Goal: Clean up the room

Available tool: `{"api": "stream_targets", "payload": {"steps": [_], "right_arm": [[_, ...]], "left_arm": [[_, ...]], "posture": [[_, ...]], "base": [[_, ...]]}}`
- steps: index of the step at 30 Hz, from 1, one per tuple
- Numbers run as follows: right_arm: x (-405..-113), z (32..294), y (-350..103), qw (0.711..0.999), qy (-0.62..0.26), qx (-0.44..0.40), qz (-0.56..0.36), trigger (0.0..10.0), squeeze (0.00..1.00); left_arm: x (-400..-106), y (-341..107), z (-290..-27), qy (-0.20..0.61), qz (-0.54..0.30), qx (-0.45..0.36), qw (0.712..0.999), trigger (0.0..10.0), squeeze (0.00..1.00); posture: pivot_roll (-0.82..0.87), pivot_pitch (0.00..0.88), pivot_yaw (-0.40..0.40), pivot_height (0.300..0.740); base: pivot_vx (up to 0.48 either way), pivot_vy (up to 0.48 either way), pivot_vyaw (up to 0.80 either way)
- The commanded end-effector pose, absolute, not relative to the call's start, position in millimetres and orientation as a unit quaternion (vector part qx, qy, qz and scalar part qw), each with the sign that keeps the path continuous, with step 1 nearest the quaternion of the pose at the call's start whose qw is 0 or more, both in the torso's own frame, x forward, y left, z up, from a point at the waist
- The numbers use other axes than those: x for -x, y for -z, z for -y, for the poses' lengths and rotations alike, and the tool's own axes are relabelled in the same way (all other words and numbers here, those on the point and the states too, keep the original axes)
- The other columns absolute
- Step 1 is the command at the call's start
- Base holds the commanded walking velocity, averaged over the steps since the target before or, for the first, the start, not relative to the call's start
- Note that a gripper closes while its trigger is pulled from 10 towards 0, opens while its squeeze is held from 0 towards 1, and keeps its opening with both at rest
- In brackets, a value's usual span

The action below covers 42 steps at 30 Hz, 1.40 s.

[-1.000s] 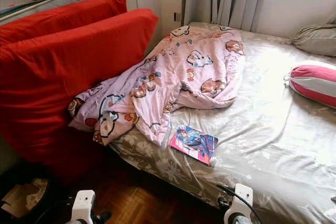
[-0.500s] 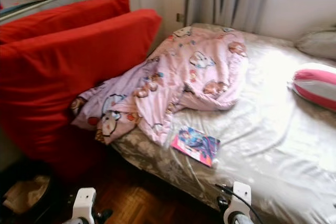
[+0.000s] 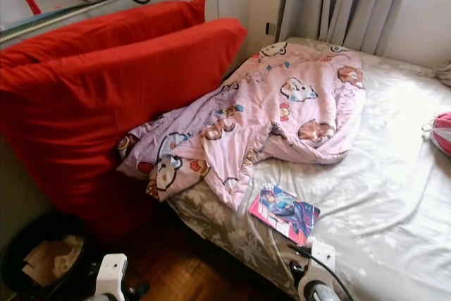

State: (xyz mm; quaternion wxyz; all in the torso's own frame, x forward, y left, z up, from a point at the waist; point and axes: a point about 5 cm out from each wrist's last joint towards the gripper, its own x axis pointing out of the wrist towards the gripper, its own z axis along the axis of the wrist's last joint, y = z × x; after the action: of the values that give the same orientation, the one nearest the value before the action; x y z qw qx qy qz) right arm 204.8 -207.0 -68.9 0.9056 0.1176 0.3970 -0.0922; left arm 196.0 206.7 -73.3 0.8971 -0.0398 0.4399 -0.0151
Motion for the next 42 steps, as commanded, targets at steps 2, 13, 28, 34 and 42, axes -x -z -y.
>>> {"api": "stream_targets", "payload": {"steps": [2,13,28,34,42], "right_arm": [[-201.0,211.3,70.2,0.903,0.11,-0.12,-0.398,10.0,0.0],[-202.4,210.9,69.3,0.905,0.109,-0.12,-0.393,10.0,0.0],[-214.0,209.5,57.1,0.937,0.086,-0.144,-0.305,10.0,0.0],[-221.4,210.5,46.4,0.957,0.075,-0.139,-0.241,10.0,0.0],[-225.1,209.8,39.3,0.97,0.044,-0.128,-0.203,10.0,0.0]], "left_arm": [[-196.2,73.6,-205.3,0.019,-0.443,0.039,0.895,10.0,0.0],[-198.0,72.2,-205.2,0.022,-0.435,0.042,0.899,10.0,0.0],[-213.8,55.6,-205.4,0.023,-0.317,0.041,0.947,10.0,0.0],[-220.1,44.6,-207.2,0.008,-0.245,0.046,0.968,10.0,0.0],[-324.9,-55.7,-185.2,0.032,-0.029,0.019,0.999,10.0,0.0]], "posture": [[-0.03,0.0,0.002,0.74],[-0.03,0.0,0.004,0.74],[-0.03,0.0,0.006,0.74],[-0.03,0.0,0.01,0.74],[-0.03,0.0,0.008,0.74]], "base": [[0.311,0.0,0.0],[0.322,0.0,0.0],[0.041,0.0,0.0],[0.0,0.0,0.0],[0.0,0.0,0.0]]}}
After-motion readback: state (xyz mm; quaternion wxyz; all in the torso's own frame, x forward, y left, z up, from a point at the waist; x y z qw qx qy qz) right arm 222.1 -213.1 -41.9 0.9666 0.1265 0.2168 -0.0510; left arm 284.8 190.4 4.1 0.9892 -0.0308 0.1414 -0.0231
